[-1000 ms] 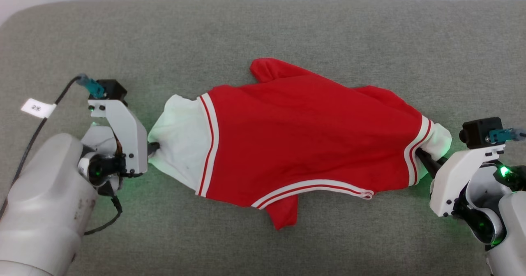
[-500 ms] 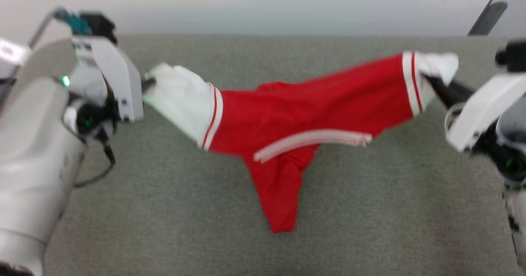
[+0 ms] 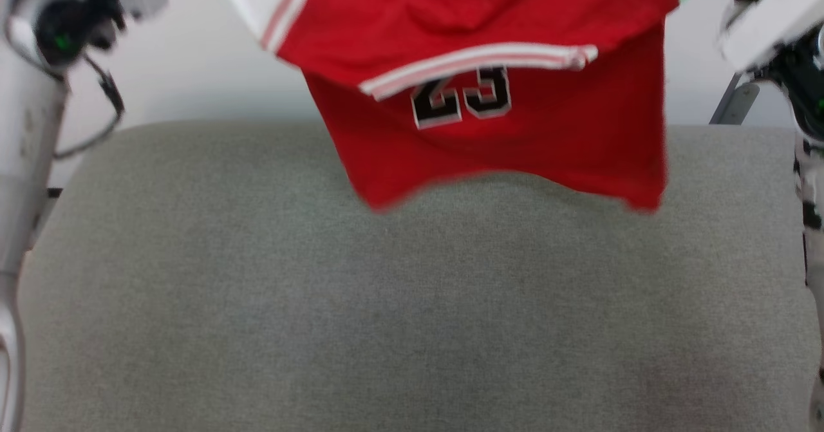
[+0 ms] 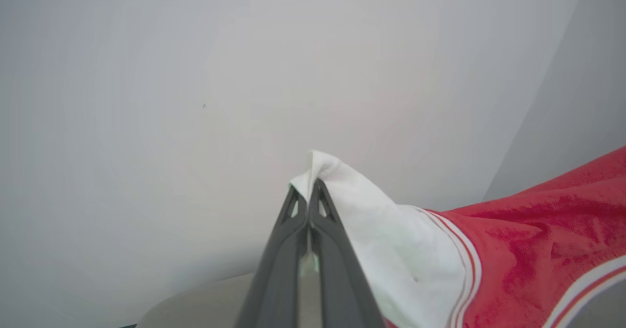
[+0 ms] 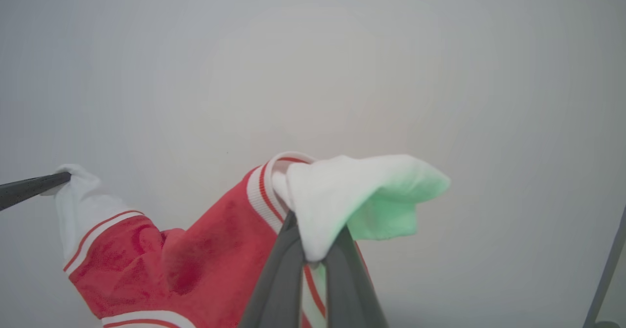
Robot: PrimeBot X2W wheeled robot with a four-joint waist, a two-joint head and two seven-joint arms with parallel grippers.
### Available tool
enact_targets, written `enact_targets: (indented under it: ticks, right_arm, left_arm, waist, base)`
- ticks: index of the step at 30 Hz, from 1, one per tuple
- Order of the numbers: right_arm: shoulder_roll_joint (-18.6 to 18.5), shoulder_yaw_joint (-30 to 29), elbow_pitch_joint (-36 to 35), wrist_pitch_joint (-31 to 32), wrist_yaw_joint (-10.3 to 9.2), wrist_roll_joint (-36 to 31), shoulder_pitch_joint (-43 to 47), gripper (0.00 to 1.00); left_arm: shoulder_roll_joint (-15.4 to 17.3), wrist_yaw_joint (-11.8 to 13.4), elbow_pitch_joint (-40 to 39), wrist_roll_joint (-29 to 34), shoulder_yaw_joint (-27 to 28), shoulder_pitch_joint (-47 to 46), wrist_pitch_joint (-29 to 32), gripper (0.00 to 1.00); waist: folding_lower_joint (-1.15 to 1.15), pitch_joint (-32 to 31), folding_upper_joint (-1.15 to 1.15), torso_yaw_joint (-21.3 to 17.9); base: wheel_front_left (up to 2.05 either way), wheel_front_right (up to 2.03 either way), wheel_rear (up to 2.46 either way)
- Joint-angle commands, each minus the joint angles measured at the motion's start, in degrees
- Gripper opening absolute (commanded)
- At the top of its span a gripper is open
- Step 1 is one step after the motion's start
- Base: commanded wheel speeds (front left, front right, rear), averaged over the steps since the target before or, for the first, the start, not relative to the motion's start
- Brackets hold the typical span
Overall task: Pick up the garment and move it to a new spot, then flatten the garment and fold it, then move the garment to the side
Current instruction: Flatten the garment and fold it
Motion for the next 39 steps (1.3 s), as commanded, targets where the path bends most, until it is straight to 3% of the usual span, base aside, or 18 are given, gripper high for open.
enact_targets:
  ticks: [1, 9, 17, 30, 34, 39]
  right_arm:
    - [0.38, 0.19, 0.51, -0.35, -0.06, -0.42, -0.79, 0.00]
    - [0.25, 1.79, 7.03, -3.96, -0.07, -1.30, -7.72, 0.00]
    - [-0.19, 4.15, 13.07, -11.27, -0.07, -3.64, -15.61, 0.00]
    - [-0.25, 10.45, 26.66, -35.32, -0.07, -13.11, -29.78, 0.00]
    - [-0.70, 11.69, 29.82, -37.99, -0.07, -18.15, -32.15, 0.00]
    - [0.36, 14.99, 34.42, -38.22, -0.07, -18.74, -30.42, 0.00]
  left_arm:
    - [-0.32, 0.14, 0.42, 0.21, -0.05, -0.58, -0.28, 0.00]
    - [-1.00, 0.13, 2.92, -0.22, -2.58, -5.81, -2.80, 0.00]
    - [-0.81, 0.14, 4.88, 0.33, -3.74, -11.20, -9.00, 0.00]
    - [-4.49, 0.20, 11.74, 5.75, -4.76, -23.78, -28.65, 0.00]
    - [-5.74, 0.18, 13.50, 7.61, -5.60, -25.52, -35.92, 0.00]
    - [-6.72, 0.15, 15.06, 6.39, -7.26, -22.74, -37.80, 0.00]
  waist:
    - [0.00, -0.62, 0.00, 0.02]
    - [0.00, 1.61, 0.00, -0.03]
    - [0.00, 12.04, 0.00, -0.53]
    - [0.00, 26.07, 0.00, -0.50]
    - [0.00, 27.84, 0.00, -0.03]
    - [0.00, 28.27, 0.00, 0.64]
  base:
    - [0.00, 0.00, 0.00]
    - [0.00, 0.00, 0.00]
    - [0.00, 0.00, 0.00]
    - [0.00, 0.00, 0.00]
    - [0.00, 0.00, 0.00]
    - [0.00, 0.00, 0.00]
